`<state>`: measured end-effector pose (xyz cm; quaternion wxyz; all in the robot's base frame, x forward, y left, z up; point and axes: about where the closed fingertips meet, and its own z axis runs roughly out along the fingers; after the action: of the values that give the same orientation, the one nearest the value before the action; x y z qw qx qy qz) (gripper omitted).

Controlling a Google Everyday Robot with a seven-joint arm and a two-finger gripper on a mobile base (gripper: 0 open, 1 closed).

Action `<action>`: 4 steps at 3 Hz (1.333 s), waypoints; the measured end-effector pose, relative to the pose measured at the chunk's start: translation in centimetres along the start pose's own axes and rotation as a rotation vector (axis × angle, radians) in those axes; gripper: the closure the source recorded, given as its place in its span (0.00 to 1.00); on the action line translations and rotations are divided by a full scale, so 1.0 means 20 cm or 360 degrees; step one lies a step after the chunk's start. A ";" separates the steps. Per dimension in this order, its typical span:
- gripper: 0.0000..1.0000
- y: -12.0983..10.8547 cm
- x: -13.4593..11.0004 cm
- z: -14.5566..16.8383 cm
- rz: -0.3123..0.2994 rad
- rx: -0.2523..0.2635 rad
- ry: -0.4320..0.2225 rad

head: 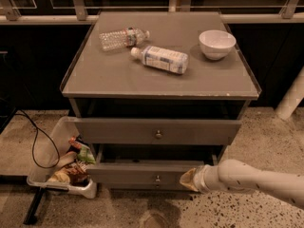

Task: Close middle drawer

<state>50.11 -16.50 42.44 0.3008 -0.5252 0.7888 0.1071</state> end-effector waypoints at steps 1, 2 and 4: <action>0.81 -0.01 0.01 0.01 0.0002 0.0003 0.0004; 0.58 -0.01 0.01 0.01 0.0002 0.0003 0.0004; 0.11 -0.01 0.01 0.01 0.0002 0.0003 0.0004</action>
Offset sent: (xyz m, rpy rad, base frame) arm 0.0021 -0.0015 -0.0014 -0.0021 0.0002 -0.0023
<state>50.31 -16.65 42.29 0.3003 -0.5246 0.7895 0.1060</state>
